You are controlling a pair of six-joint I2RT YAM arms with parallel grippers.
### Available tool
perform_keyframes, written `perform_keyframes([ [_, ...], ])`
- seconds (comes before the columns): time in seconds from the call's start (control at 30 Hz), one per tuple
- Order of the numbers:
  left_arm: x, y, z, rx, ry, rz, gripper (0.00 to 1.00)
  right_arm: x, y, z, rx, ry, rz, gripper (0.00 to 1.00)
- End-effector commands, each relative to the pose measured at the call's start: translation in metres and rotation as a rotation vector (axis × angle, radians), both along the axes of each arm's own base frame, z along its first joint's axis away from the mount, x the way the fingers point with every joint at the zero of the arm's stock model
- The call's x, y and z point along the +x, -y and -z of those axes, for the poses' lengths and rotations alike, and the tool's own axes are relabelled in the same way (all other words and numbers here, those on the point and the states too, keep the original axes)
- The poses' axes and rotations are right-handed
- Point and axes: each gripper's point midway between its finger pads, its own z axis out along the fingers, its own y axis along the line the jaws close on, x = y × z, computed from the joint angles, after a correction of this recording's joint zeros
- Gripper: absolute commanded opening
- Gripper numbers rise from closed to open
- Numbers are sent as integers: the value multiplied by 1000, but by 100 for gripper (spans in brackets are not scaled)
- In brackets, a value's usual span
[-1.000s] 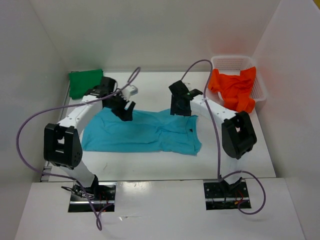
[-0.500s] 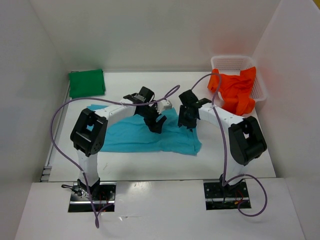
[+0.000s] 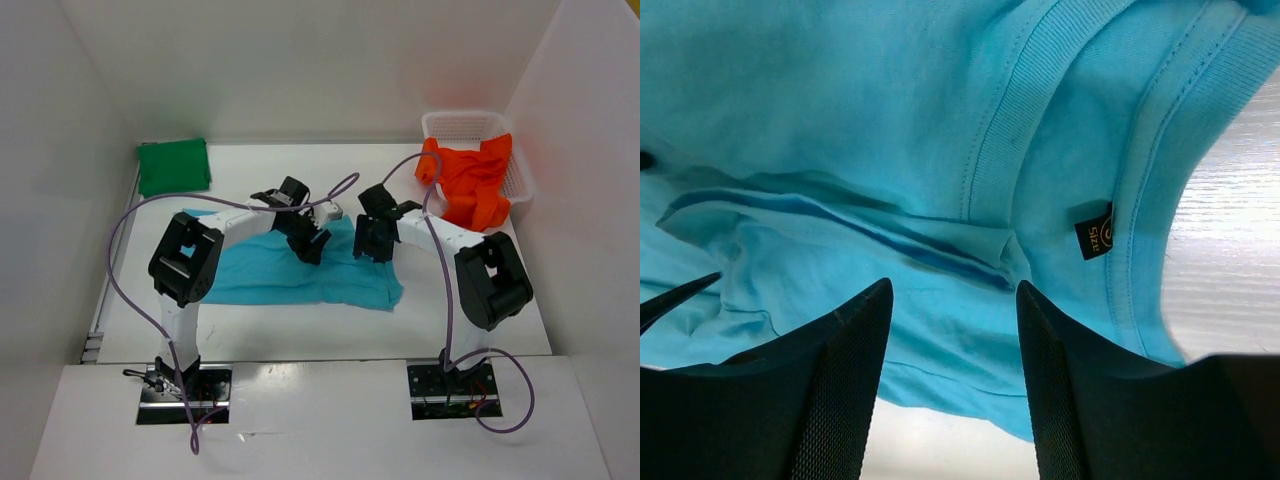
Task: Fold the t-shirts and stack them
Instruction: Fold the flattened tshirt in 1/3 of the way
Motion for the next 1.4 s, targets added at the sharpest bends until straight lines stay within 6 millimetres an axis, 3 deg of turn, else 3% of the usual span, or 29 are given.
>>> perform_keyframes([
  [0.0,0,9,5,-26,-33,-1,66,14,-6,-4,20,35,2,58],
  [0.2,3,11,3,-31,-25,-1,45,6,-4,8,7,-10,-2,56],
  [0.3,0,11,2,-34,-38,4,37,5,-3,12,2,-21,-2,48],
  [0.43,-1,13,-1,-41,-42,8,26,9,-4,10,2,-10,10,15],
  [0.7,-2,12,-2,-36,-51,7,2,31,-5,-24,-10,74,11,0],
  [0.8,-2,12,-2,-37,-57,0,0,46,-10,-22,-23,84,-3,0],
  [1.0,0,7,-7,-35,-50,-20,0,74,-2,-26,-52,119,8,0],
  [1.17,-4,2,-6,-19,-59,-48,0,85,-1,-10,-78,96,-13,0],
  [1.27,-5,-1,-6,-7,-64,-74,0,91,1,-9,-76,103,-4,6],
  [1.37,-3,-3,-5,8,-61,-93,4,98,0,-7,-64,106,1,20],
])
